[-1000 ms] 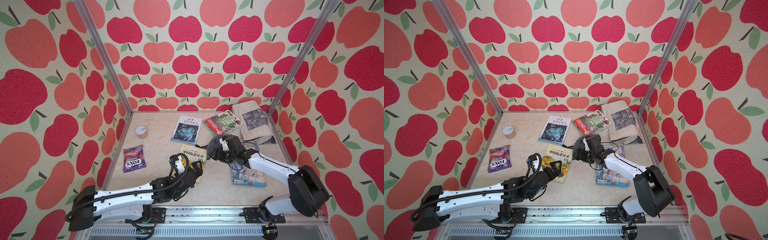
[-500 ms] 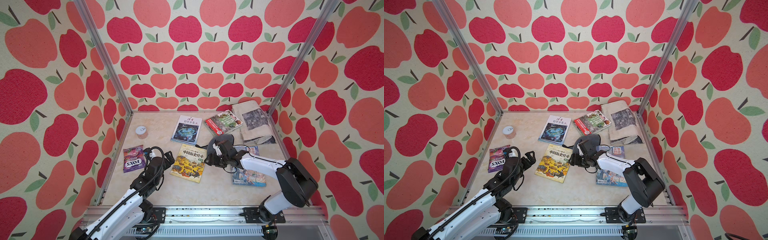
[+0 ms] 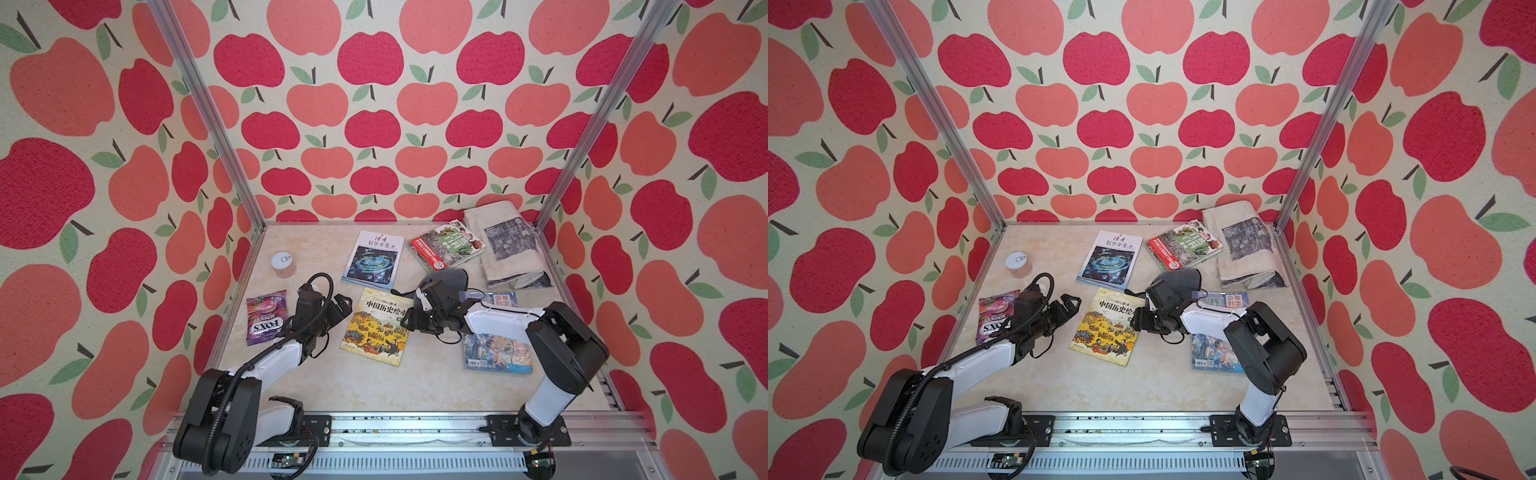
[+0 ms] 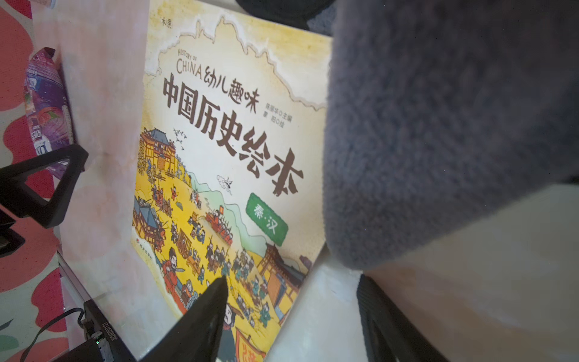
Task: Wipe the cover of the book
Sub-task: Adjust the book at the center of the board.
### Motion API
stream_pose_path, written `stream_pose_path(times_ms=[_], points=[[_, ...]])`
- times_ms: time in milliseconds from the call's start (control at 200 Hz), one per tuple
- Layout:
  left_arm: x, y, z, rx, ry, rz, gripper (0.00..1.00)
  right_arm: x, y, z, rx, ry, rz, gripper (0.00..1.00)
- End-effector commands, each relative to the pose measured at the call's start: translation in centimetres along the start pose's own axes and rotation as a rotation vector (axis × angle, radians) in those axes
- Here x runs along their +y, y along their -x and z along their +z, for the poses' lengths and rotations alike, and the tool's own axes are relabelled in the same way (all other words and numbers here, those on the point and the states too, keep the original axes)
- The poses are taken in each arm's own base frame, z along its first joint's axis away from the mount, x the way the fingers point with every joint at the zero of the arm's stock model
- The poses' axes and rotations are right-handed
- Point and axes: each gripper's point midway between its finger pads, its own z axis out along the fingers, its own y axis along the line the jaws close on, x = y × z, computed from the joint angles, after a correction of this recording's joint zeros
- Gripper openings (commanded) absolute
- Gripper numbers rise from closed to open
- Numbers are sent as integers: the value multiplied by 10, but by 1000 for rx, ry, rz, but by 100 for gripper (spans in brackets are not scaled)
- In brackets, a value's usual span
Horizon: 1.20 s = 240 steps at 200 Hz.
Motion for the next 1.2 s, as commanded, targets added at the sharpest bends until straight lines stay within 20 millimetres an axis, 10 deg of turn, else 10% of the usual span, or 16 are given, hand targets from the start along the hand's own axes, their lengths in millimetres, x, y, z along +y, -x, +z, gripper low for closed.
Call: stream_pose_path(times_ms=[0, 280, 681, 966, 1196], points=[[-25, 7, 16, 37, -131, -27, 99, 3, 7, 9, 2, -8, 1, 66], [-7, -30, 36, 171, -140, -119, 99, 12, 4, 24, 79, 25, -55, 61], [-10, -86, -21, 227, -65, -50, 100, 5, -22, -15, 144, -53, -229, 63], [11, -75, -42, 143, -16, -70, 100, -9, 49, -99, -108, -411, -465, 91], [2, -71, -28, 149, -50, -77, 100, -22, 115, -114, -227, -648, -549, 99]])
